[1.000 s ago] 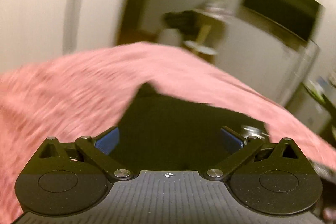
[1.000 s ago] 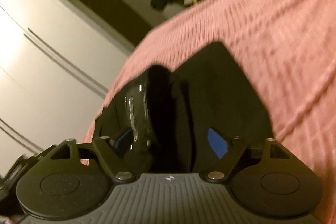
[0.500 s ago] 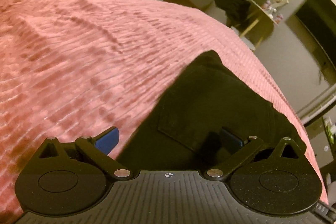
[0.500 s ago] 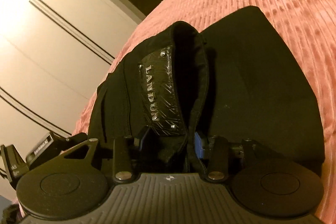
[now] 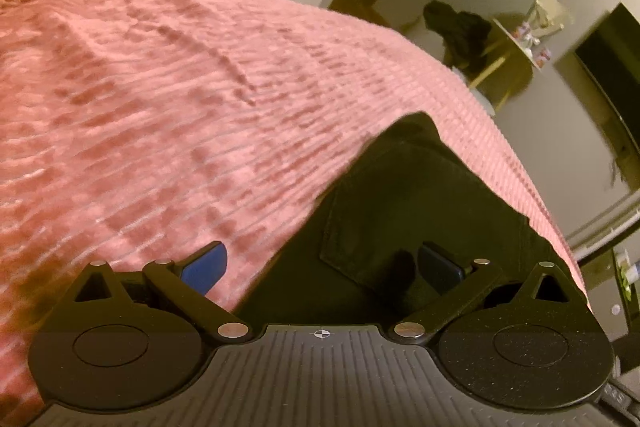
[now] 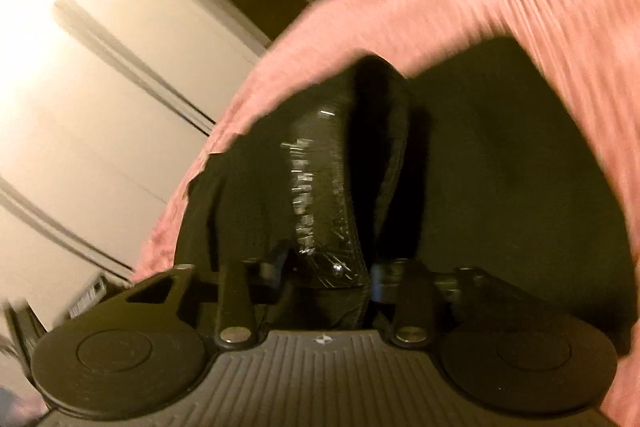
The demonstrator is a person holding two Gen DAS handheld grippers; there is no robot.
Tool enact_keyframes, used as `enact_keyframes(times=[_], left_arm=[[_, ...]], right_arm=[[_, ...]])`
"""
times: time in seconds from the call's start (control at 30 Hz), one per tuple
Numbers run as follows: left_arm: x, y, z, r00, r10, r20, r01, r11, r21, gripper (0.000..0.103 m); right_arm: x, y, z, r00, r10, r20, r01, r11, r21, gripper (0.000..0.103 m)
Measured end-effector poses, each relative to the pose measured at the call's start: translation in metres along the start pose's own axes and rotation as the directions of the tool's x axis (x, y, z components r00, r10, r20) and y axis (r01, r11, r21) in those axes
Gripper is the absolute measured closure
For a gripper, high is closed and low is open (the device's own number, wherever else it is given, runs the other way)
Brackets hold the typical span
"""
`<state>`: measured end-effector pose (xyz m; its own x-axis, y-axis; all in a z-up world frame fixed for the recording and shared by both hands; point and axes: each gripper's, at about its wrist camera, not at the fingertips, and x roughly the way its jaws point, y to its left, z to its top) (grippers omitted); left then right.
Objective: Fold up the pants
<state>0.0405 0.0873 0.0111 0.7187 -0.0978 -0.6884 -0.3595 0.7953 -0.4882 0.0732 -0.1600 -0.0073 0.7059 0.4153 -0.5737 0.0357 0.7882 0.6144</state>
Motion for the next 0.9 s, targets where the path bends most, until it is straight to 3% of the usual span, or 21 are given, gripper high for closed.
enact_keyframes(times=[0.07,0.13,0.3,0.5,0.6,0.67,0.77,0.9], left_arm=[[-0.006,0.001,0.0,0.999,-0.002,0.032,0.002,1.0,-0.007,0.0],[-0.011,0.001,0.0,0.999,-0.001,0.053,0.002,1.0,-0.006,0.0],[-0.014,0.0,0.001,0.999,0.003,0.052,-0.003,1.0,0.004,0.0],[-0.007,-0.011,-0.004,0.998,-0.055,-0.014,0.056,0.994,0.091,0.0],[0.001,-0.024,-0.011,0.997,-0.049,-0.063,0.059,0.981,0.182,0.0],[0.005,-0.031,-0.017,0.995,-0.051,-0.09,0.071,0.969,0.236,0.0],[0.012,-0.041,-0.025,0.992,-0.025,-0.125,0.062,0.95,0.306,0.0],[0.016,-0.046,-0.028,0.99,-0.016,-0.139,0.061,0.944,0.326,0.0]], right_arm=[[-0.011,0.022,0.002,0.998,-0.027,0.052,0.033,0.993,-0.114,0.077],[-0.026,0.035,0.007,0.994,-0.021,0.106,0.037,0.987,-0.159,0.082],[-0.055,0.044,0.021,0.981,0.01,0.191,0.027,0.981,-0.193,0.084],[-0.077,0.021,0.031,0.963,-0.065,0.262,0.104,0.985,-0.136,0.084],[-0.072,-0.001,0.032,0.948,-0.197,0.249,0.226,0.97,-0.093,0.072],[-0.074,-0.015,0.03,0.92,-0.305,0.245,0.321,0.947,-0.027,0.058],[-0.096,-0.034,0.013,0.937,-0.269,0.221,0.256,0.963,0.085,0.043],[-0.1,-0.054,-0.026,0.967,-0.215,0.139,0.183,0.96,0.213,0.041]])
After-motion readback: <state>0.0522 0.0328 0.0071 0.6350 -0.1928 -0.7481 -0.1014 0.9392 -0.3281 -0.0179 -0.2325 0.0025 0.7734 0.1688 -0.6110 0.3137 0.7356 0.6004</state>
